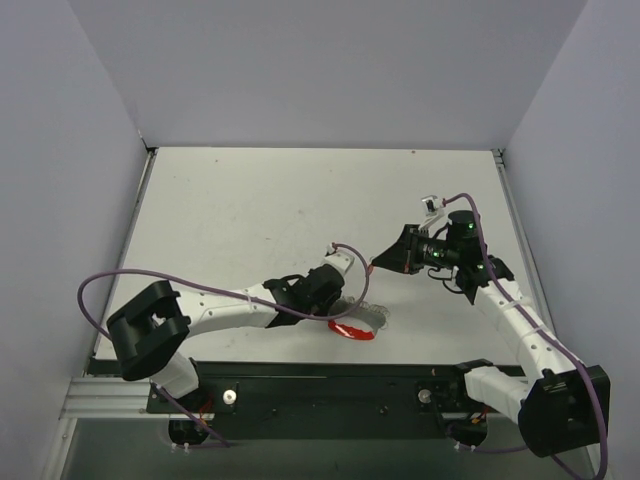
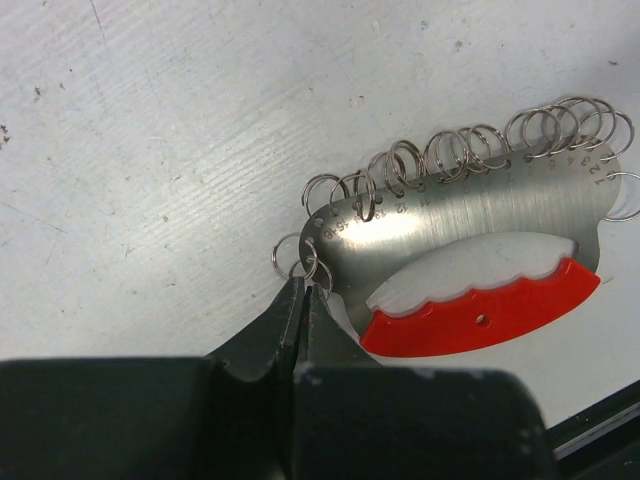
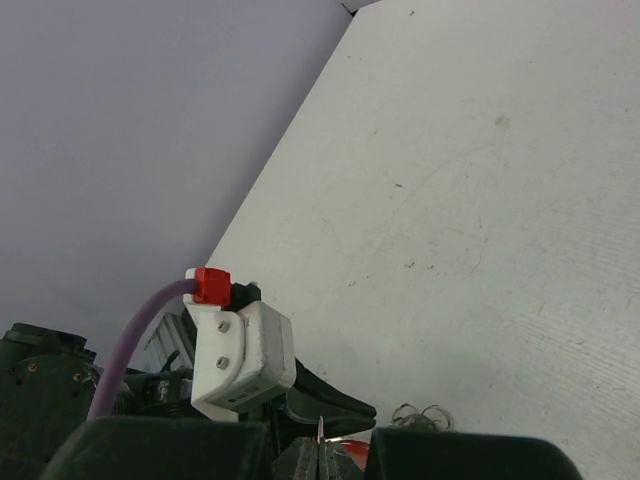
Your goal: Put the keys on the keyring
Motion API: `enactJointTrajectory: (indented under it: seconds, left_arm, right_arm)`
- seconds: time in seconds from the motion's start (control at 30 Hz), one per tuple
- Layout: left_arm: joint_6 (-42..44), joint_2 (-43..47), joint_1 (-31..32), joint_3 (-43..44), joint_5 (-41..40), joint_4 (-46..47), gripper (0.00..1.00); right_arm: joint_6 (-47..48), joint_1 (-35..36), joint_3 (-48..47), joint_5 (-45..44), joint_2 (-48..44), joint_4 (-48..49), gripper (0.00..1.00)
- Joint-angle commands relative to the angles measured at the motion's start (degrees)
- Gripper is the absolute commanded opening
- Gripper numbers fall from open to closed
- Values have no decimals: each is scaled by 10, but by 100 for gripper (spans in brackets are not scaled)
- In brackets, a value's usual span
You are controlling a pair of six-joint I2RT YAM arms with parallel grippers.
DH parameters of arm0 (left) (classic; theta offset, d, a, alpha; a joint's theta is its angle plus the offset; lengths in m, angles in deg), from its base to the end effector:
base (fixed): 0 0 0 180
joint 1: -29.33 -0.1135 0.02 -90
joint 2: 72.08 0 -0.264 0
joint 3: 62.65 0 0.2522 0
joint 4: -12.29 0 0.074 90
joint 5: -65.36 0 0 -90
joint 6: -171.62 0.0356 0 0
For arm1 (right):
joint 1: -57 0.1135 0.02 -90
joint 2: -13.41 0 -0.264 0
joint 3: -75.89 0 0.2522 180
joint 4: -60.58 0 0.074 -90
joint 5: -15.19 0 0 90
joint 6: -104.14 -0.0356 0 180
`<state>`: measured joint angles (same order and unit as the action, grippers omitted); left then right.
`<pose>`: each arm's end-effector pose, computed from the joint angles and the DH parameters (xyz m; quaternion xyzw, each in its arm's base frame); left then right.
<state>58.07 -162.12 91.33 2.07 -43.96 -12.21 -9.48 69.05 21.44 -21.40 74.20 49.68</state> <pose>0.1595 -0.2749 0.1874 0.2504 0.8932 -0.1143 0.3556 0.2217 0.0765 0.2879 -0.1927 0.7424 0.5067 0.3936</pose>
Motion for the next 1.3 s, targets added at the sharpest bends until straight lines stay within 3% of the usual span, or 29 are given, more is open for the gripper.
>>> enactJointTrajectory:
  seconds: [0.0,0.07,0.13,0.2,0.3,0.47,0.8,1.03,1.2,1.27]
  left_arm:
    - [9,29,-17,-7,18,34,0]
    - [8,34,-21,-10,36,35,0]
    - [8,41,-19,-16,42,38,30]
    - [-3,42,-16,-15,41,34,49]
    - [-14,30,-11,-8,29,20,55]
    - [-19,-24,-7,18,22,5,56]
    - [-18,-57,-5,21,27,25,51]
    - [-15,-66,-17,-3,52,72,29]
    - [1,-43,-23,-14,48,82,2]
    - [8,-28,-25,-17,41,86,0]
  right_arm:
    - [-1,3,3,21,11,29,0]
    - [-1,3,3,19,14,29,0]
    - [0,3,3,15,14,30,0]
    - [1,3,3,12,15,30,0]
    - [-2,3,4,10,16,32,0]
    - [-1,2,5,9,16,32,0]
    - [2,0,6,10,15,29,0]
    - [4,0,9,13,14,29,0]
    - [4,0,10,13,17,31,0]
    - [5,0,9,13,16,32,0]
